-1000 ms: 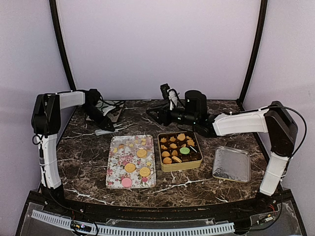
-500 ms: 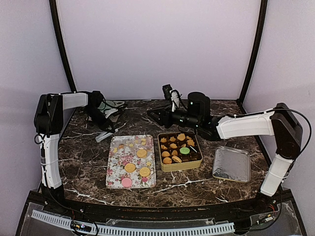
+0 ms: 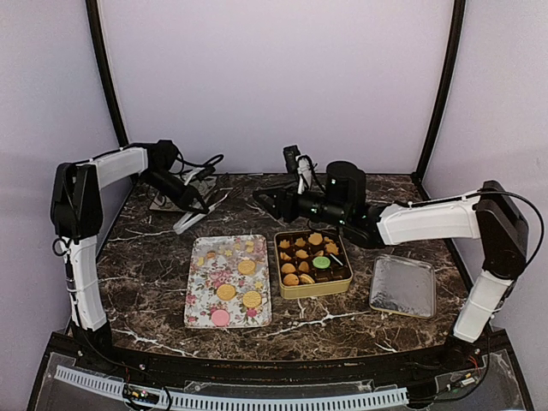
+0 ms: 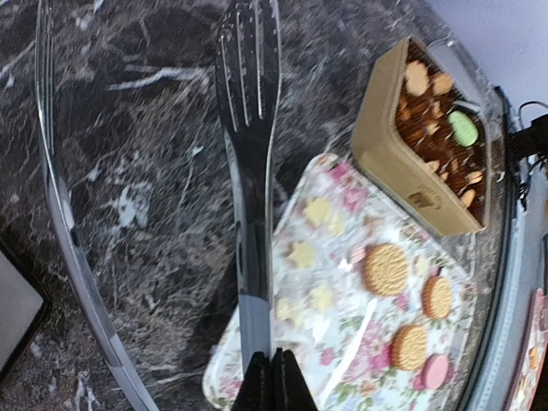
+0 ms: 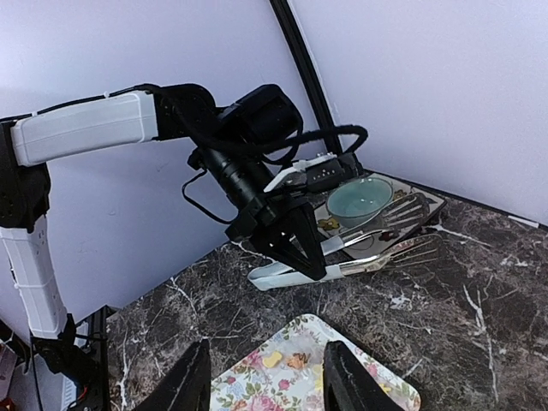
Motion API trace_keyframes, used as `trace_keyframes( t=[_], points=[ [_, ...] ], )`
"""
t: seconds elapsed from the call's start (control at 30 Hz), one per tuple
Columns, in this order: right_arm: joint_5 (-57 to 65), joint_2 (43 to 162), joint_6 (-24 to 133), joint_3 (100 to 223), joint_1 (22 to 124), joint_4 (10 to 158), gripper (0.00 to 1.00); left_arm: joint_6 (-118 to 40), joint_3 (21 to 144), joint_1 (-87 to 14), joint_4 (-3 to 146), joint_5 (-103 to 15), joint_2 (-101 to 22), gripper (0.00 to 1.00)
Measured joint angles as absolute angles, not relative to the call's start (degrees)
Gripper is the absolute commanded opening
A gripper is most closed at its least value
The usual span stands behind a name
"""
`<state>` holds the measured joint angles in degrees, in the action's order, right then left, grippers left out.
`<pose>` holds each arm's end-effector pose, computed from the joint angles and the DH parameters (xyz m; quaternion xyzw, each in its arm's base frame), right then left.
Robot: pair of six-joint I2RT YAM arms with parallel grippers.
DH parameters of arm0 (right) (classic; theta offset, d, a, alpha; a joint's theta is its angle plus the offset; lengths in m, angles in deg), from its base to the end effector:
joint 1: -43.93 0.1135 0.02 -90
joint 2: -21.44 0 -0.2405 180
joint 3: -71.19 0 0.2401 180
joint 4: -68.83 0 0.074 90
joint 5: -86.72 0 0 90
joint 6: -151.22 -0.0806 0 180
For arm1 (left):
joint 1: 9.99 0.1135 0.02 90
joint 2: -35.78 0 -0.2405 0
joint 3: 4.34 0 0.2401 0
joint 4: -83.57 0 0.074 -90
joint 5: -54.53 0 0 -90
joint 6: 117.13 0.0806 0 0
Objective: Pack the cookies
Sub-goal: Pick up the clamp at the center of the board, then pass from the left arm to the right
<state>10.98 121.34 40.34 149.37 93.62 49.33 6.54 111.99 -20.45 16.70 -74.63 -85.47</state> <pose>0.2672 0.3456 0.2557 -0.2612 0.6712 0.4704 0.5099 0.4103 -0.1275 0.1689 0.3986 0.8422 -0.2941 0.2126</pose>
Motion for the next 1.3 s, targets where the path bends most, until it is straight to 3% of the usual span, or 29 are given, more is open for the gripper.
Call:
trace_keyframes(
  t=[0.3,0.43,0.6,0.7,0.87,1.0,1.3],
  points=[
    [8.36,120.01,37.24,149.06,96.00,47.12,0.45,-2.86,117.63,-22.13,12.15,-98.13,-73.14,0.00],
    [11.20,120.11,34.37,149.43,96.44,45.17,0.44,-12.15,108.30,-22.29,17.83,-108.20,-65.97,0.00],
    [14.17,122.89,29.76,154.26,97.16,40.52,0.44,-34.49,91.14,-22.66,40.61,-116.62,-56.55,0.00],
    [15.07,124.51,25.94,155.20,97.47,35.01,0.43,-55.42,82.66,-22.90,65.44,-120.11,-51.94,0.00],
    [16.51,130.63,18.92,159.81,97.62,28.45,0.43,-77.35,78.59,-24.60,92.67,-122.71,-48.31,0.00],
    [17.19,134.41,14.26,162.33,97.99,24.85,0.42,-84.58,78.57,-26.64,102.22,-124.03,-46.65,0.00],
    [18.22,136.57,9.37,167.92,98.91,19.82,0.37,-89.74,78.22,-28.95,108.74,-124.38,-46.50,0.00]
  ],
)
